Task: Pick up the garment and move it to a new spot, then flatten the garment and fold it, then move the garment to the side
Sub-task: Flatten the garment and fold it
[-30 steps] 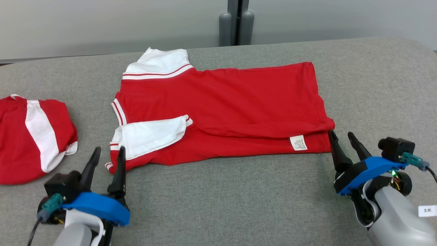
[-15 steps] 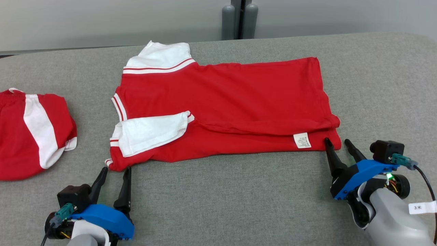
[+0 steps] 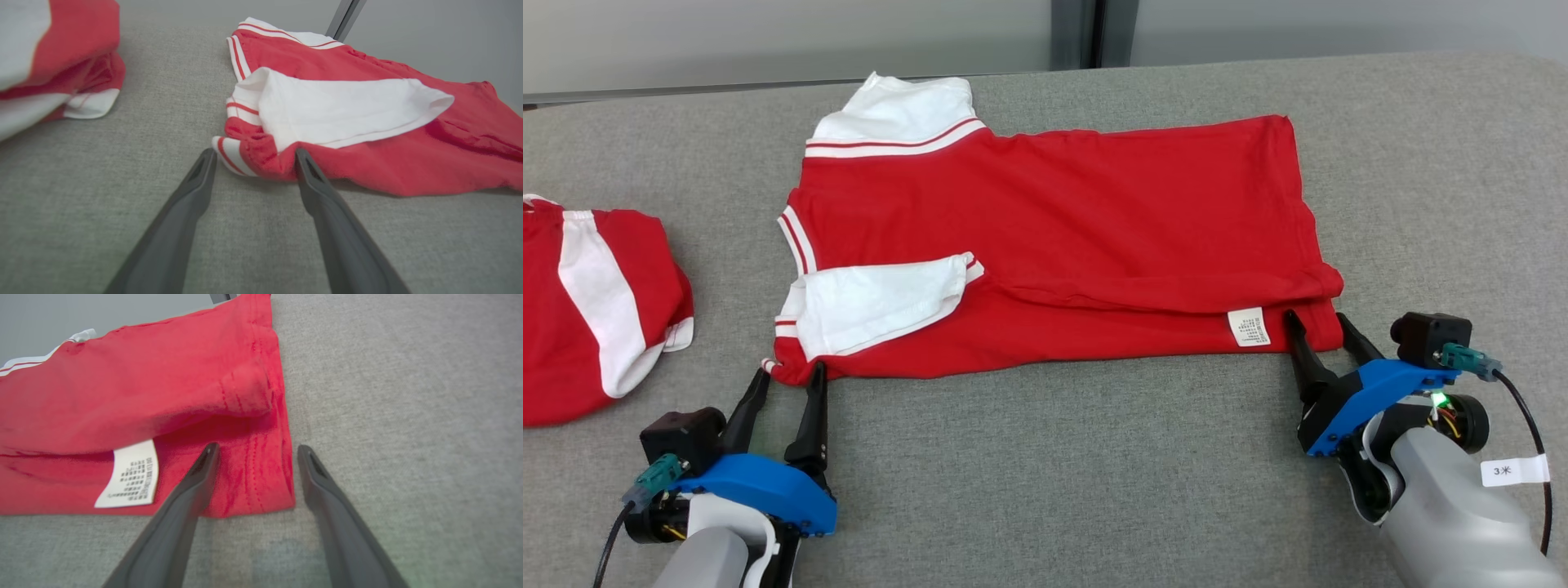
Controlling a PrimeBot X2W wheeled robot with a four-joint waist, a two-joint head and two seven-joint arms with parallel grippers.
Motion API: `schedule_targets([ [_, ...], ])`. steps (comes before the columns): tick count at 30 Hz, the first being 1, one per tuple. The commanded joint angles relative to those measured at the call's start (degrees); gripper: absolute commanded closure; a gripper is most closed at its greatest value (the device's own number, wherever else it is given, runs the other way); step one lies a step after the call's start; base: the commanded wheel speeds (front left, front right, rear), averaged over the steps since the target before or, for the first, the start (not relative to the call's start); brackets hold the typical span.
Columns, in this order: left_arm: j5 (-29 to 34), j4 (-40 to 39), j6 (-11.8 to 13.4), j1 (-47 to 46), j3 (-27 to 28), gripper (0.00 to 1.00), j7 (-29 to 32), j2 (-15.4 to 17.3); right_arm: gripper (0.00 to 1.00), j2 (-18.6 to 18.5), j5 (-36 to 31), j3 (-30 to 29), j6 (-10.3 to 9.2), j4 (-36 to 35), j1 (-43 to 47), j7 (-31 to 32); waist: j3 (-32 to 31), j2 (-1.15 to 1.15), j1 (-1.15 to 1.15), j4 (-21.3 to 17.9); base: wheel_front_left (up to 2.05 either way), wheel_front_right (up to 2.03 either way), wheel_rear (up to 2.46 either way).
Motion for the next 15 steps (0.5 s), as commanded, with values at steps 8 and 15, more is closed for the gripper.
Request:
schedule_targets([
  [8, -1.6, -3.8, 0.0, 1.4, 1.4, 0.0, -0.2, 0.0, 0.0, 1.1, 1.0, 0.9, 0.03, 0.4, 0.1, 0.2, -0.4, 0.0, 0.0, -0.7, 0.0, 0.0, 0.0],
  [15, -0.5, -7.7, 0.0, 3.8, 3.5, 0.0, -0.2, 0.0, 0.0, 0.2, 1.3, 0.3, 0.03, -0.4, 1.4, 0.1, -0.8, 0.0, 0.0, -0.4, 0.0, 0.0, 0.0],
])
